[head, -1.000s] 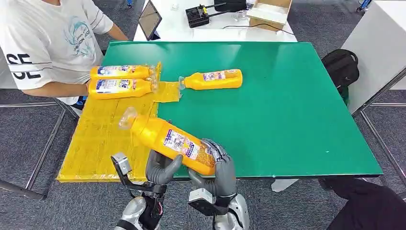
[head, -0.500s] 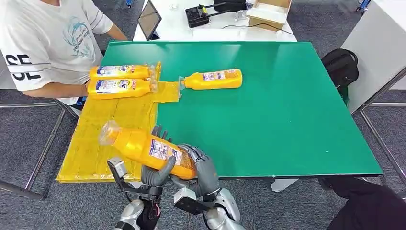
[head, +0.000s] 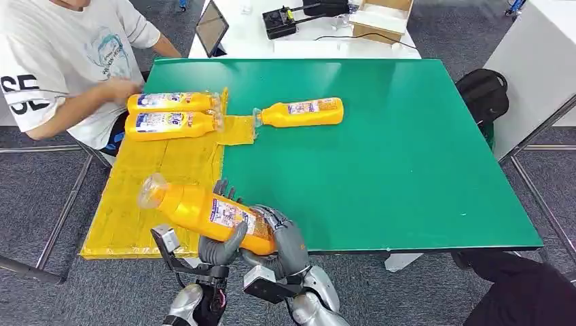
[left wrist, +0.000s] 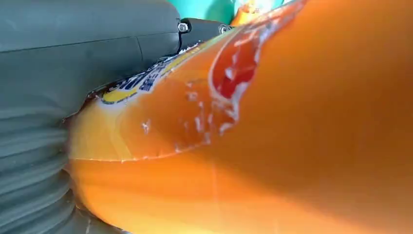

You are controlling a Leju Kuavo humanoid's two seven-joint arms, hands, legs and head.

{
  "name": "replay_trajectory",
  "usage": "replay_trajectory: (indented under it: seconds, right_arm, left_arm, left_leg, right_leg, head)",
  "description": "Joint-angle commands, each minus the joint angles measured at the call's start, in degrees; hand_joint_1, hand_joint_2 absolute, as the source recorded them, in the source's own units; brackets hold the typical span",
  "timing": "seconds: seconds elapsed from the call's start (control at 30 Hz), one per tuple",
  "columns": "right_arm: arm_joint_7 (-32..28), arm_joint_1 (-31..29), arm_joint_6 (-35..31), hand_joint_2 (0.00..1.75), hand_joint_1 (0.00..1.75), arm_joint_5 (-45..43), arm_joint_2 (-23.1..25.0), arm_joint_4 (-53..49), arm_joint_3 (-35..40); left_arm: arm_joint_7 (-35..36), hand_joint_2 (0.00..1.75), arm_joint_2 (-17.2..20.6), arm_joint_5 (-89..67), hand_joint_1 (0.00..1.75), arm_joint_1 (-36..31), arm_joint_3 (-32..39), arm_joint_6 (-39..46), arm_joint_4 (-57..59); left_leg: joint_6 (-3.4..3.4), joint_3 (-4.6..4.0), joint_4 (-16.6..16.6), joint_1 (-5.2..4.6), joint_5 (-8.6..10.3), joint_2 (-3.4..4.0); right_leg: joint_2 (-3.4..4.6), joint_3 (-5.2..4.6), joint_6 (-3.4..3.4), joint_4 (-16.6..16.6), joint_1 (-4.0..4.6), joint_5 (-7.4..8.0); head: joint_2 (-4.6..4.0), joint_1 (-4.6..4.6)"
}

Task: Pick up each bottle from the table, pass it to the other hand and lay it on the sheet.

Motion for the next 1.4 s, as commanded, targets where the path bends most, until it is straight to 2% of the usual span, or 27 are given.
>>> replay_trajectory:
  seconds: [0.03, 0.1, 0.3, 0.33, 0.4, 0.43, 0.5, 0.53, 0.6, 0.63, 0.7, 0.73, 0.87, 0.9, 0.93, 0.97, 1.0, 1.03, 1.07, 1.17, 1.27, 1.33, 1.37, 1.4]
  right_arm:
    - [-2.0, 1.1, 4.4, 1.75, 1.75, 0.3, -0.2, 8.6, 7.8]
    - [-2.0, 0.7, 4.9, 1.75, 1.75, 0.4, -0.1, 9.7, 8.0]
    - [-2.0, 0.4, 5.4, 1.75, 1.75, -0.1, -0.3, 11.0, 8.2]
    - [-2.0, 0.2, 5.9, 1.75, 1.75, -0.5, -0.2, 11.4, 8.2]
    - [-2.0, 0.1, 6.0, 1.75, 1.75, -0.6, -0.2, 11.6, 8.2]
    - [-2.0, 0.0, 6.0, 1.75, 1.75, -0.7, -0.1, 11.7, 8.2]
    - [-2.0, 0.1, 5.9, 1.75, 1.75, -1.0, -0.1, 11.7, 8.2]
    - [-2.0, 0.1, 5.8, 1.75, 1.75, -1.0, -0.1, 11.8, 8.3]
    - [-2.0, 0.1, 5.7, 1.75, 1.75, -1.3, 0.0, 11.8, 8.3]
    - [-2.0, 0.1, 5.7, 1.75, 1.75, -1.4, 0.0, 11.9, 8.4]
    - [-2.0, 0.0, 5.6, 1.75, 1.75, -1.7, 0.0, 12.0, 8.5]
    - [-2.0, 0.0, 5.6, 1.75, 1.75, -1.8, 0.0, 12.0, 8.6]
    - [-2.0, -0.2, 5.6, 1.75, 1.75, -2.1, 0.0, 12.0, 8.8]
    - [-2.0, -0.2, 5.7, 1.75, 1.73, -2.1, 0.0, 12.0, 8.9]
    - [-2.0, -0.3, 5.5, 1.75, 0.66, -2.3, 0.0, 12.0, 8.9]
    - [-2.0, -0.3, 5.0, 1.75, 0.0, -2.4, 0.1, 11.9, 8.7]
    - [-2.0, -0.3, 4.5, 1.75, 0.0, -2.8, 0.3, 11.6, 8.3]
    - [-2.0, -0.1, 5.5, 1.75, 0.0, -3.5, 0.2, 10.6, 8.3]
    - [-2.0, 0.2, 6.1, 0.0, 0.0, -4.3, 0.0, 9.2, 8.5]
    - [-2.0, 0.9, 9.5, 0.0, 0.0, -8.3, -0.9, 3.1, 9.3]
    - [-2.0, 1.3, 11.9, 0.0, 0.0, -9.2, -1.2, -1.3, 8.6]
    - [-2.0, 1.9, 15.4, 0.0, 0.0, -10.4, -1.9, -7.4, 8.7]
    - [-2.0, 1.6, 16.7, 0.0, 0.0, -10.8, -2.0, -8.3, 8.3]
    - [-2.0, 1.6, 17.4, 0.0, 0.0, -10.9, -2.0, -9.4, 8.1]
  left_arm:
    - [0.6, 1.75, -1.7, -1.8, 0.0, -5.7, -3.1, 0.1, 4.6]
    - [0.5, 1.75, -1.7, -2.0, 0.0, -6.0, -2.6, 0.4, 5.0]
    - [-0.2, 1.75, -1.7, -2.2, 0.0, -6.1, -0.8, 0.7, 4.1]
    - [-2.4, 1.75, -1.7, -1.6, 1.75, -5.5, 0.0, 3.5, 1.7]
    - [-2.4, 1.75, -1.7, -1.6, 1.75, -5.8, -0.2, 3.7, 1.2]
    - [-2.3, 1.75, -1.7, -1.7, 1.75, -5.3, -0.2, 4.0, 0.3]
    - [-2.1, 1.75, -1.7, -1.9, 1.75, -4.7, -0.8, 4.2, 0.0]
    - [-2.2, 1.75, -1.7, -2.3, 1.75, -4.7, -1.2, 4.7, 0.1]
    - [-2.3, 1.75, -1.7, -2.5, 1.75, -4.7, -1.4, 5.2, 0.3]
    - [-2.4, 1.75, -1.7, -2.5, 1.75, -4.8, -1.4, 5.4, 0.4]
    - [-2.4, 1.75, -1.7, -3.8, 1.75, -4.9, -1.5, 6.7, -0.1]
    - [-2.4, 1.75, -1.7, -4.1, 1.75, -4.8, -1.4, 7.0, -0.3]
    - [-2.4, 1.75, -1.7, -4.3, 1.75, -5.1, -1.3, 7.3, -0.6]
    - [-2.4, 1.75, -1.7, -4.4, 1.75, -5.2, -1.2, 7.5, -0.7]
    - [-2.4, 1.75, -1.7, -4.5, 1.75, -5.2, -1.2, 7.9, -0.8]
    - [-2.4, 1.75, -1.7, -4.6, 1.75, -5.2, -1.1, 8.2, -1.1]
    - [-2.4, 1.75, -1.7, -5.2, 1.75, -5.3, -0.8, 9.0, -1.6]
    - [-2.4, 1.75, -1.7, -5.6, 1.75, -5.3, -0.5, 9.8, -1.9]
    - [-2.4, 1.75, -1.7, -6.1, 1.75, -5.4, -0.1, 10.5, -2.2]
    - [-2.4, 1.75, -1.7, -13.0, 1.75, -5.4, 1.9, 16.5, -5.7]
    - [-2.4, 1.75, -1.7, -16.2, 1.75, -6.5, 4.0, 18.4, -6.0]
    - [-2.4, 1.75, -1.0, -20.6, 1.75, -8.0, 5.3, 23.3, -7.4]
    - [-2.4, 1.75, -0.2, -21.3, 1.75, -9.4, 6.0, 24.6, -6.7]
    - [-2.4, 1.75, -0.2, -21.1, 1.75, -10.1, 7.0, 25.0, -5.6]
  left_leg:
    - [0.05, 0.18, 0.0, 0.04, -0.05, -0.22]
    - [0.09, 0.42, 0.0, 0.05, -0.16, -0.28]
    - [0.05, 0.16, 0.0, 0.04, -0.05, -0.25]
    - [0.06, 0.23, 0.0, 0.05, -0.07, -0.27]
    - [0.1, 0.46, 0.0, 0.06, -0.2, -0.26]
    - [0.05, 0.16, 0.0, 0.04, -0.06, -0.22]
    - [0.1, 0.42, 0.0, 0.07, -0.2, -0.27]
    - [0.05, 0.17, 0.0, 0.04, -0.07, -0.25]
    - [0.11, 0.49, 0.0, 0.06, -0.22, -0.31]
    - [0.06, 0.2, 0.0, 0.04, -0.08, -0.25]
    - [0.1, 0.44, 0.0, 0.07, -0.19, -0.32]
    - [0.06, 0.21, 0.0, 0.04, -0.09, -0.27]
    - [0.07, 0.28, 0.0, 0.06, -0.12, -0.3]
    - [0.13, 0.56, 0.0, 0.07, -0.26, -0.32]
    - [0.07, 0.21, 0.0, 0.06, -0.09, -0.28]
    - [0.09, 0.32, 0.0, 0.07, -0.15, -0.33]
    - [0.1, 0.44, 0.0, 0.07, -0.2, -0.33]
    - [0.05, 0.13, 0.0, 0.05, -0.06, -0.23]
    - [0.06, 0.2, 0.0, 0.06, -0.1, -0.27]
    - [0.05, 0.11, 0.1, 0.06, -0.08, -0.23]
    - [0.05, 0.03, 0.1, 0.05, -0.06, -0.22]
    - [0.08, 0.2, 0.1, 0.08, -0.14, -0.26]
    - [0.04, 0.01, 0.1, 0.04, -0.02, -0.2]
    - [0.07, 0.12, 0.1, 0.06, -0.1, -0.26]
  right_leg:
    - [-0.26, 0.27, -0.12, -0.1, 0.07, -0.11]
    - [-0.36, 0.53, -0.22, 0.0, 0.1, -0.25]
    - [-0.3, 0.24, -0.13, 0.0, 0.07, -0.12]
    - [-0.33, 0.33, -0.16, 0.0, 0.09, -0.16]
    - [-0.37, 0.56, -0.25, 0.0, 0.12, -0.28]
    - [-0.29, 0.24, -0.13, 0.0, 0.07, -0.14]
    - [-0.37, 0.53, -0.23, 0.0, 0.13, -0.28]
    - [-0.31, 0.27, -0.14, 0.0, 0.08, -0.15]
    - [-0.42, 0.61, -0.25, 0.0, 0.13, -0.31]
    - [-0.31, 0.29, -0.14, 0.0, 0.08, -0.16]
    - [-0.43, 0.57, -0.23, 0.0, 0.13, -0.29]
    - [-0.34, 0.31, -0.15, 0.0, 0.08, -0.18]
    - [-0.38, 0.4, -0.18, 0.0, 0.11, -0.21]
    - [-0.44, 0.7, -0.29, 0.0, 0.14, -0.35]
    - [-0.36, 0.32, -0.16, 0.0, 0.1, -0.18]
    - [-0.42, 0.46, -0.2, 0.0, 0.12, -0.25]
    - [-0.44, 0.56, -0.25, 0.0, 0.13, -0.31]
    - [-0.29, 0.21, -0.13, 0.0, 0.08, -0.14]
    - [-0.34, 0.3, -0.16, 0.0, 0.1, -0.18]
    - [-0.3, 0.2, -0.14, 0.0, 0.09, -0.16]
    - [-0.28, 0.11, -0.14, 0.1, 0.08, -0.13]
    - [-0.35, 0.3, -0.21, 0.1, 0.13, -0.22]
    - [-0.26, 0.06, -0.12, 0.1, 0.06, -0.09]
    - [-0.35, 0.21, -0.19, 0.1, 0.1, -0.19]
  head:
    - [0.0, 0.0]
    - [0.0, 0.0]
    - [0.0, -0.02]
    - [0.0, -0.04]
    - [0.0, -0.04]
    - [0.0, -0.04]
    - [0.0, -0.04]
    - [0.0, -0.04]
    - [0.0, -0.04]
    - [0.0, -0.04]
    - [0.0, -0.07]
    - [0.0, -0.02]
    - [0.0, -0.02]
    - [0.0, -0.04]
    - [0.0, -0.02]
    - [0.0, -0.02]
    - [0.0, -0.02]
    - [0.0, 0.0]
    - [0.0, -0.02]
    - [0.0, -0.02]
    - [0.0, -0.02]
    - [0.0, -0.02]
    - [0.0, -0.02]
    - [0.0, 0.0]
